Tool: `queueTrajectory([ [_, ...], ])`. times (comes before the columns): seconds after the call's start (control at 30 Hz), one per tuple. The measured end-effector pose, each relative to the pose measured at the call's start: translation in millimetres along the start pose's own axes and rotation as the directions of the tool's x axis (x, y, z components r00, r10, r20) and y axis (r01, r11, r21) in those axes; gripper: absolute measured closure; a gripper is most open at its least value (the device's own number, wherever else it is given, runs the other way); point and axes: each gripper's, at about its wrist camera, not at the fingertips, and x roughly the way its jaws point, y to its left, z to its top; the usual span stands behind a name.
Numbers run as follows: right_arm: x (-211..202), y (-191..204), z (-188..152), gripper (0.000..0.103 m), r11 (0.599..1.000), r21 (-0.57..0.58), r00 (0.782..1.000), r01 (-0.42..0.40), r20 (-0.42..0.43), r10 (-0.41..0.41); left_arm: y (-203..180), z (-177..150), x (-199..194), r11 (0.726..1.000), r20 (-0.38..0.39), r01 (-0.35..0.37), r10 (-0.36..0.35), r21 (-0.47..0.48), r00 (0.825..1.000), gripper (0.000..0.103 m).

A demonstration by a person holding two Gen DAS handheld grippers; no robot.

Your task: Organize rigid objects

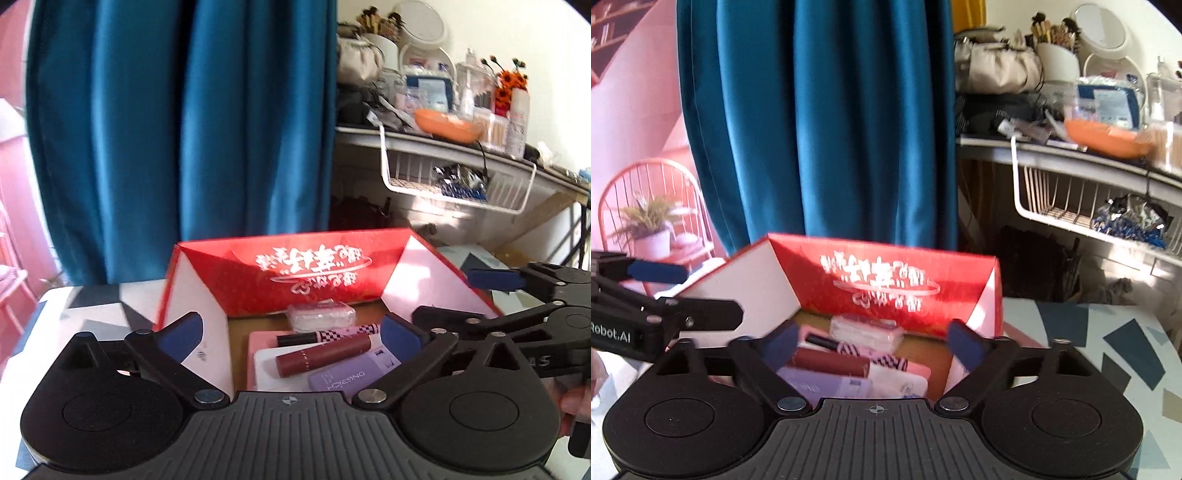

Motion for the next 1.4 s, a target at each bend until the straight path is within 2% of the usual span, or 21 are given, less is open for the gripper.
queueTrajectory([
  [0.07, -10.7, 2.7, 8.2, 0.001, 1.000, 0.004, 1.000, 0.017, 0.003, -0.017, 1.4, 5.6, -14.1, 1.000, 0.006, -0.010, 0.010, -0.020, 1.000, 0.000],
  [0.37, -81.0, 22.0, 40.2, 0.000, 0.999, 0.033, 0.998, -0.030, 0.057, 0.029, 1.3, 21.5, -99.4, 0.991, 0.010, -0.105, 0.106, -0.079, 0.994, 0.000],
  [0.5, -111.2, 35.4, 53.8, 0.000, 0.998, 0.050, 0.998, -0.022, 0.052, 0.019, -7.1, 25.4, -139.3, 0.980, 0.019, -0.186, 0.188, -0.069, 0.982, 0.000],
  [0.7, -164.2, 58.6, 60.3, 0.000, 0.998, 0.053, 0.998, -0.024, 0.055, 0.021, -4.6, 24.3, -196.1, 0.977, 0.060, -0.157, 0.167, -0.143, 0.984, 0.000],
  [0.87, -205.2, 71.1, 60.8, 0.000, 0.995, 0.090, 0.999, -0.030, 0.044, 0.026, -9.0, 18.5, -240.5, 0.968, 0.100, -0.215, 0.229, -0.132, 0.968, 0.000],
  [1.07, -252.7, 88.9, 57.4, 0.000, 0.992, 0.124, 0.998, -0.033, 0.052, 0.026, -13.8, 15.2, -289.6, 0.959, 0.130, -0.253, 0.269, -0.130, 0.954, 0.000],
  [1.13, -266.6, 98.1, 55.8, 0.000, 0.994, 0.106, 0.998, -0.025, 0.066, 0.018, -15.6, 12.3, -300.3, 0.952, 0.135, -0.277, 0.294, -0.132, 0.946, 0.000],
  [1.3, -294.1, 113.6, 49.1, 0.000, 0.997, 0.072, 0.993, -0.023, 0.113, 0.014, -8.3, 0.1, -316.7, 0.934, 0.112, -0.300, 0.324, -0.192, 0.939, 0.000],
  [1.4, -301.8, 116.3, 45.8, 0.000, 0.998, 0.066, 0.993, -0.015, 0.115, 0.007, -6.5, -4.4, -323.5, 0.922, 0.122, -0.332, 0.359, -0.198, 0.925, 0.000],
])
